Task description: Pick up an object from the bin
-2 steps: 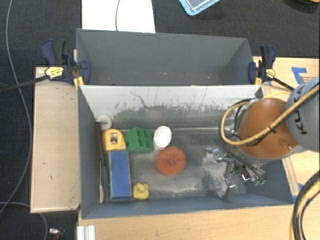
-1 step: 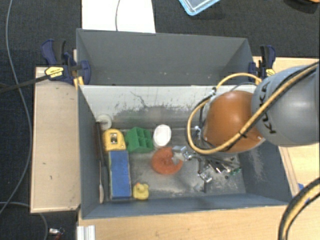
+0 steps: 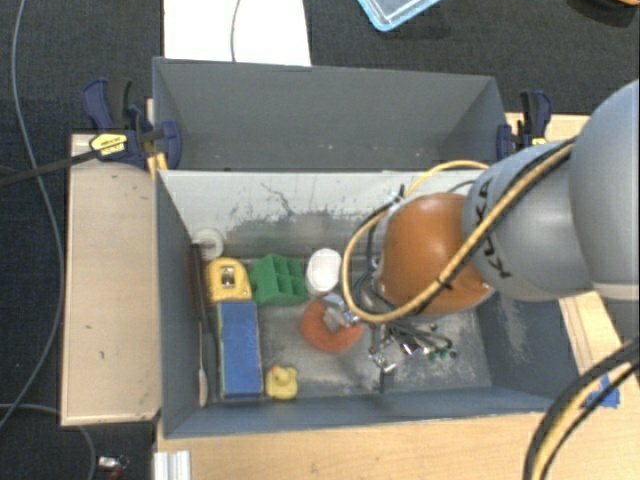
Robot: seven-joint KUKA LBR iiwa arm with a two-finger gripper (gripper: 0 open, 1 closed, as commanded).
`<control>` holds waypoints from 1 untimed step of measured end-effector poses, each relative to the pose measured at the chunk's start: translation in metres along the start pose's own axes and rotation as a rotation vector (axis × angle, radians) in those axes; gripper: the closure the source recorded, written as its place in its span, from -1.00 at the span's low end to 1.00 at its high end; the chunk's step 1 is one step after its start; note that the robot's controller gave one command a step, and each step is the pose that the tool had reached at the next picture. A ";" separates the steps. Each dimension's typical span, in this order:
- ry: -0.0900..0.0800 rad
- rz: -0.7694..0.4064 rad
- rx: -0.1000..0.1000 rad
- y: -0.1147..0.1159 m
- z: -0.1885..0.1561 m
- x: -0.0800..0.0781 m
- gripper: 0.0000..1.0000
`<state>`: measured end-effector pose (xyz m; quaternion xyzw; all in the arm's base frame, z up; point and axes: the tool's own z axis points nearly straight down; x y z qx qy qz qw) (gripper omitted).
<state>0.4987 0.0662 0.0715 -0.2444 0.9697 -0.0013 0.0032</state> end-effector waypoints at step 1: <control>-0.011 -0.509 0.000 0.030 0.000 -0.076 1.00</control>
Offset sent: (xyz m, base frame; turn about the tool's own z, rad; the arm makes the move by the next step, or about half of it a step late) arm 0.0000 0.0000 0.0000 0.0000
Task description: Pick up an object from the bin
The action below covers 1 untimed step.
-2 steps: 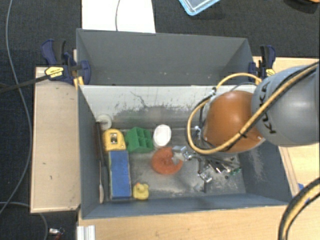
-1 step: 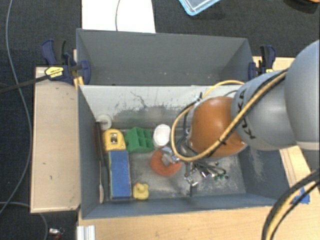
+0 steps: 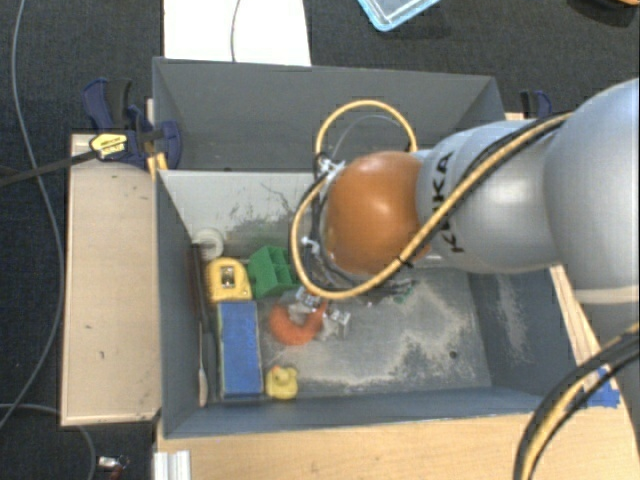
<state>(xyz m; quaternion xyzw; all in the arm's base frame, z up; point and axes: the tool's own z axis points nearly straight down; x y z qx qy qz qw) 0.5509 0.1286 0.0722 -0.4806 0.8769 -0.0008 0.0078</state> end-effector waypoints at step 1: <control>0.000 0.001 0.000 0.000 0.000 0.000 1.00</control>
Offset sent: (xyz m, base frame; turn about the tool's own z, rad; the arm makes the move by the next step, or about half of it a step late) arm 0.0001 -0.0001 0.1201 0.0005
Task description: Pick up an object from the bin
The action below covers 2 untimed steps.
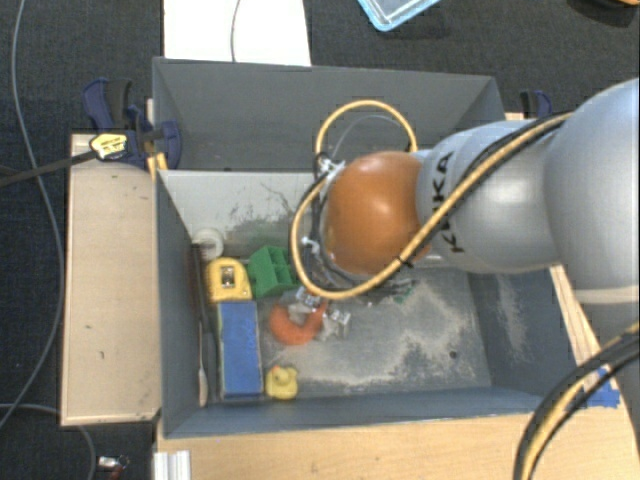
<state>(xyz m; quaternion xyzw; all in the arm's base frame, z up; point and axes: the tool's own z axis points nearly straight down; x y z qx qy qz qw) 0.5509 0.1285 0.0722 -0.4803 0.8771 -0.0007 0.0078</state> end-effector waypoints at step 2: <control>0.003 0.003 -0.003 0.000 -0.082 0.000 1.00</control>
Offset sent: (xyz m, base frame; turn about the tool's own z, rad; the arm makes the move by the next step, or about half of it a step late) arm -0.0038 -0.0009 0.0311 0.0026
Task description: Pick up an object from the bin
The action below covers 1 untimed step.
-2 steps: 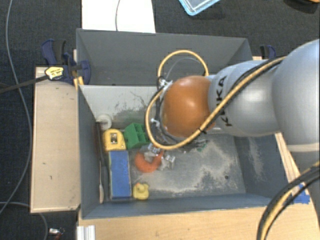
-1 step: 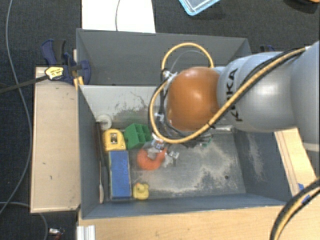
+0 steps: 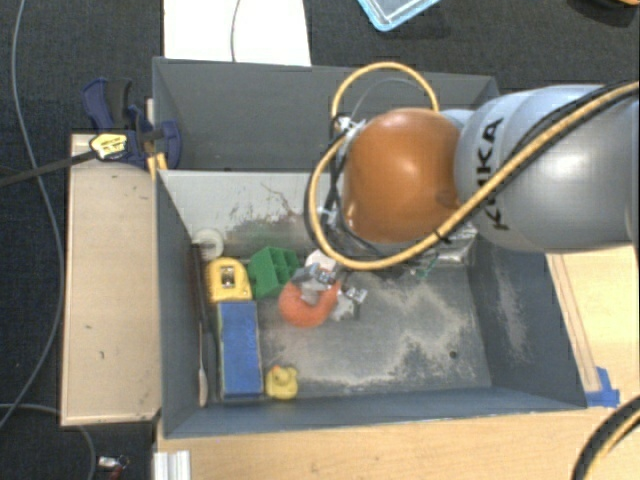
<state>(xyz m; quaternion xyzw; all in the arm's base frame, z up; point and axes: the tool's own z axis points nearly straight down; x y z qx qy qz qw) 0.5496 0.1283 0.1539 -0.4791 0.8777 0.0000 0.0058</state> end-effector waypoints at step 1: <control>0.000 0.000 0.000 -0.001 -0.047 -0.001 1.00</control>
Offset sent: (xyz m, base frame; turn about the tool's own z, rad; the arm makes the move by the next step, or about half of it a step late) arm 0.0002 -0.0001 0.0373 0.0001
